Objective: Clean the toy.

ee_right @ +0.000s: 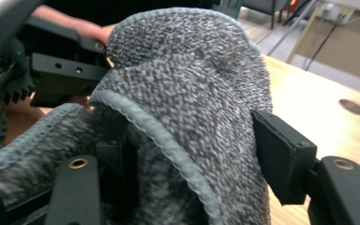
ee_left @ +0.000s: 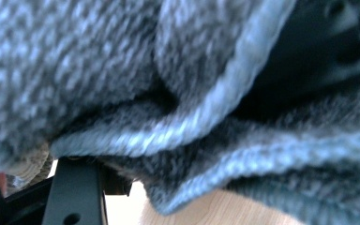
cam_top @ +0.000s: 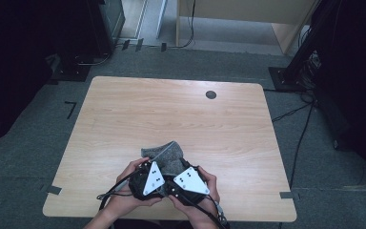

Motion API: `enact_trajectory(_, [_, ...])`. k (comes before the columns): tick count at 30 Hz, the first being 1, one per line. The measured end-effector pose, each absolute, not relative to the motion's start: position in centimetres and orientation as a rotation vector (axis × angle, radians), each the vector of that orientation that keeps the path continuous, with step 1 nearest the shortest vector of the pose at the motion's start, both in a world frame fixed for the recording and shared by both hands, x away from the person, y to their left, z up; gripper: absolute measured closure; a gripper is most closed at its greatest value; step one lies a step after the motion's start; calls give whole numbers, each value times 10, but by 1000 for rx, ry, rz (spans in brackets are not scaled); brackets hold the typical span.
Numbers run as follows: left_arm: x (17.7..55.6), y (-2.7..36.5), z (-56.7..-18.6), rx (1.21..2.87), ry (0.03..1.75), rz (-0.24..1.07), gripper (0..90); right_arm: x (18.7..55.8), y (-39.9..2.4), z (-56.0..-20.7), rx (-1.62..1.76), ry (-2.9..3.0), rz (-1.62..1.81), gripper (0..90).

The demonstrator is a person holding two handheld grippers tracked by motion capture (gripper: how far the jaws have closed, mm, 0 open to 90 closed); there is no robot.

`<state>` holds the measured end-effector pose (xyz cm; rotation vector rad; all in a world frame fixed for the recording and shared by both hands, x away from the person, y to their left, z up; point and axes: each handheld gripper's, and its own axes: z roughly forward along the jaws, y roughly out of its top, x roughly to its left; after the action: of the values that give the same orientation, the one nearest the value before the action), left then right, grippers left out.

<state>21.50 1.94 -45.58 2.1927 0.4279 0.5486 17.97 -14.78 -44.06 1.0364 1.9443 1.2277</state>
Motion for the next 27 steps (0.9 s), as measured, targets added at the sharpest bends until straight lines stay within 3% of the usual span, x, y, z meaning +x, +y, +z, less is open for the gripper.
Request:
enact_trajectory(3, [217, 25, -454, 2165, 426, 521, 344, 183, -161, -436, 1089, 1920, 1289, 440])
enact_trajectory(6, [219, 29, -452, 2145, 417, 508, 344, 185, -174, -431, 1123, 1881, 1355, 581])
enact_trajectory(8, [219, 33, -449, 2107, 410, 473, 344, 186, -180, -430, 1133, 1858, 1297, 623])
enact_trajectory(16, [217, 34, -450, 2091, 369, 446, 343, 181, -187, -422, 1162, 1770, 1474, 648])
enact_trajectory(21, [213, 38, -444, 2041, 350, 473, 343, 184, -183, -437, 1224, 1784, 1506, 670])
enact_trajectory(27, [216, 50, -435, 1923, 362, 399, 344, 199, -195, -455, 1360, 1830, 1439, 679])
